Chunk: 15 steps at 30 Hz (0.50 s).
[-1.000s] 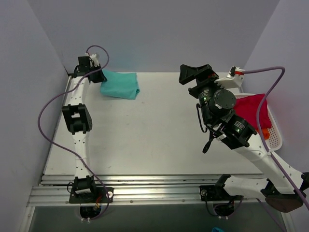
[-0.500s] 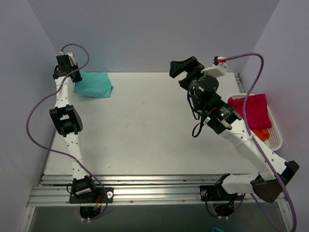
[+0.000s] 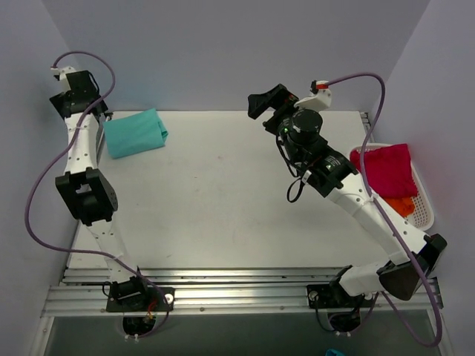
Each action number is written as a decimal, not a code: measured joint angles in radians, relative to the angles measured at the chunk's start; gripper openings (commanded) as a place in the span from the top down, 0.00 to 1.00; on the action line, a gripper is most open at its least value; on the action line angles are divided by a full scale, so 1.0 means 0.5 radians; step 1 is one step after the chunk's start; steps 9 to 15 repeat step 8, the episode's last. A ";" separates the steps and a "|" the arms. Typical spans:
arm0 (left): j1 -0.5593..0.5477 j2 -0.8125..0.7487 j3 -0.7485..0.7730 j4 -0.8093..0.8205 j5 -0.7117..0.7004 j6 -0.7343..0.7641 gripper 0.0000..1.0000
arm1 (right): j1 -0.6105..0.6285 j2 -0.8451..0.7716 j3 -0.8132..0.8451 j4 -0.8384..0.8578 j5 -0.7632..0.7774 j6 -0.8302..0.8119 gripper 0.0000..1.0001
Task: Fold and stack the t-shirts
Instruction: Put the neatly folded tshirt into the corner of the board with the left arm
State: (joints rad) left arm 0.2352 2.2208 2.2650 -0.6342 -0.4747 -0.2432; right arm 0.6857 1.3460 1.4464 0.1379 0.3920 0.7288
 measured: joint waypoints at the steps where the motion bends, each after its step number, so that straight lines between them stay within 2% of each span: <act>1: -0.025 -0.130 -0.086 0.026 -0.027 0.005 0.06 | 0.000 0.011 0.002 0.000 -0.001 -0.008 0.00; 4: -0.205 -0.600 -0.491 0.215 -0.118 0.082 0.06 | 0.000 0.020 0.002 0.000 0.001 -0.031 0.00; 8: -0.681 -1.219 -1.125 0.543 -0.027 0.130 0.06 | 0.002 0.020 0.002 0.001 0.048 -0.047 0.00; 15: -0.681 -1.219 -1.125 0.543 -0.027 0.130 0.06 | 0.002 0.020 0.002 0.001 0.048 -0.047 0.00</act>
